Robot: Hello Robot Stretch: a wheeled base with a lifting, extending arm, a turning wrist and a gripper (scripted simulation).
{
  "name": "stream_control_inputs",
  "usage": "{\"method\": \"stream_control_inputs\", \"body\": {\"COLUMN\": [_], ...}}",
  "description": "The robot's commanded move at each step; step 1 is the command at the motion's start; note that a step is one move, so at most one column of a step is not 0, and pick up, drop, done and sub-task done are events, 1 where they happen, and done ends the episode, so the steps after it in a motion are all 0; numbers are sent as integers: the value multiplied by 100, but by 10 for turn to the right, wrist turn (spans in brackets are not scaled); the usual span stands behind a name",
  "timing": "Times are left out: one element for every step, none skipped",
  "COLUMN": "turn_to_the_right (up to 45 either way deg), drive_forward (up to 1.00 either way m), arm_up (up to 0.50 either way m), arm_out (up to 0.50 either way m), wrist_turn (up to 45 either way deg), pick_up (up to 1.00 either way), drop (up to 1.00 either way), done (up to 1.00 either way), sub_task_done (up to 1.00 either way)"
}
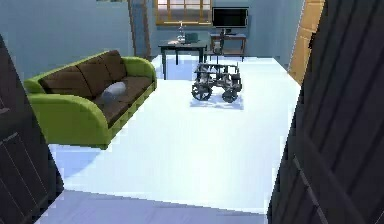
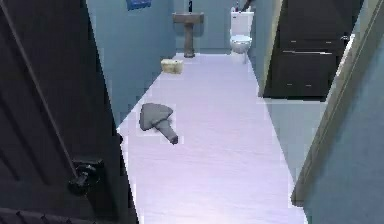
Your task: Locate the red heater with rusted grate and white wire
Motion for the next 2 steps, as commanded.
{"method": "stream_control_inputs", "body": {"turn_to_the_right": [0, 0], "drive_forward": [100, 40], "arm_up": [0, 0], "arm_out": [0, 0], "wrist_turn": [0, 0], "pick_up": [0, 0], "drop": [0, 0], "done": [0, 0], "sub_task_done": [0, 0]}}
